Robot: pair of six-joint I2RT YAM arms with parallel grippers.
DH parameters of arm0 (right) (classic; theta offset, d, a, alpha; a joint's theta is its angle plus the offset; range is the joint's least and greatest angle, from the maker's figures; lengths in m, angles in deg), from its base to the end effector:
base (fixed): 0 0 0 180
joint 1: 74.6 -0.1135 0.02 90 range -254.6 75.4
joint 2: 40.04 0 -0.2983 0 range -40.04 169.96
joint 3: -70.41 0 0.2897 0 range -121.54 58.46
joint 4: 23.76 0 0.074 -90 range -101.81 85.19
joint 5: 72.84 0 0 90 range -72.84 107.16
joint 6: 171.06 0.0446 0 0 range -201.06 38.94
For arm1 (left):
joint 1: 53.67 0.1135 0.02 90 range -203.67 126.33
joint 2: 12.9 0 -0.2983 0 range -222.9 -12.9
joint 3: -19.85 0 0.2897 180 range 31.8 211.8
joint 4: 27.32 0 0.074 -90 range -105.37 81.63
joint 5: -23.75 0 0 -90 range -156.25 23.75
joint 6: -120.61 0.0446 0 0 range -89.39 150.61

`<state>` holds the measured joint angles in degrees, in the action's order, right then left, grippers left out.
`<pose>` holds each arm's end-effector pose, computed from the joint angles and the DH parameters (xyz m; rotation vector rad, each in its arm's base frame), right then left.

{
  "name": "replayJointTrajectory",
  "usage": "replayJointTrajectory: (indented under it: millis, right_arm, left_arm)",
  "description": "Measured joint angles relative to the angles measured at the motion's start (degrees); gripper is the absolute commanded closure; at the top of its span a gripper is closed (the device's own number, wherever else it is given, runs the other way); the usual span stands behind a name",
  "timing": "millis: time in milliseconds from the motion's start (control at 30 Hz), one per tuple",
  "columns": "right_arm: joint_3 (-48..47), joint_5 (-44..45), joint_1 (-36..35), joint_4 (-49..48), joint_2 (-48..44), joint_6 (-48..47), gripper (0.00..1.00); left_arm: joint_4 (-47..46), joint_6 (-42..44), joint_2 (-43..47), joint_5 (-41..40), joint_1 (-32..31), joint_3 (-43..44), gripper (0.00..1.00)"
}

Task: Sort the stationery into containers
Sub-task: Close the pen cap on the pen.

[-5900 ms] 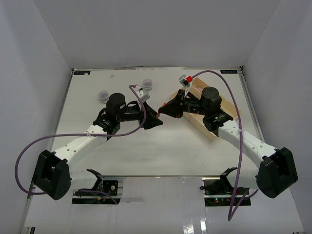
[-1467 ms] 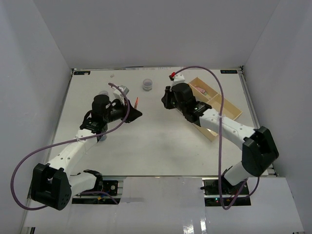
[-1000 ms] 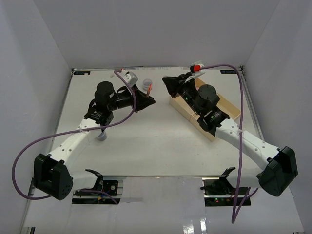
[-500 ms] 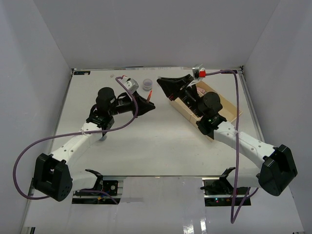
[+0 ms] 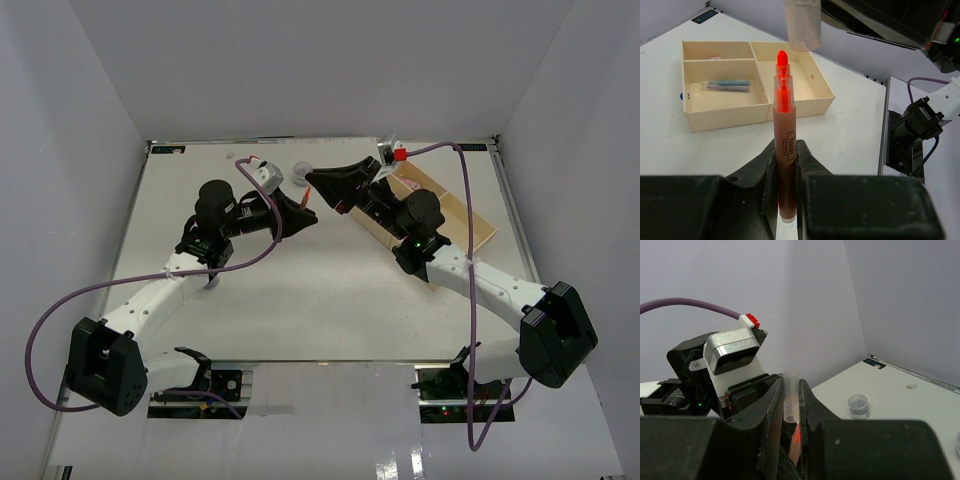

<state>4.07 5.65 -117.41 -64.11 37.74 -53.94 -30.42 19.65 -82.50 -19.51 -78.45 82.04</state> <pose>0.2462 0.2402 0.4045 -0.3480 1.1011 1.1995 0.2656 -0.1584 0.3479 0.8416 1.5341 -1.1303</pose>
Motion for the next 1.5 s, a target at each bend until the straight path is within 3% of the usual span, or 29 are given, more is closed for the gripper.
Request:
replayJointTrajectory:
  millis: [1500]
  right_arm:
    - [1.2,0.2,-0.5,-3.3,0.5,-1.4,0.92]
  left_arm:
    - [-1.6,-0.5,0.8,2.1,0.0,-1.0,1.0]
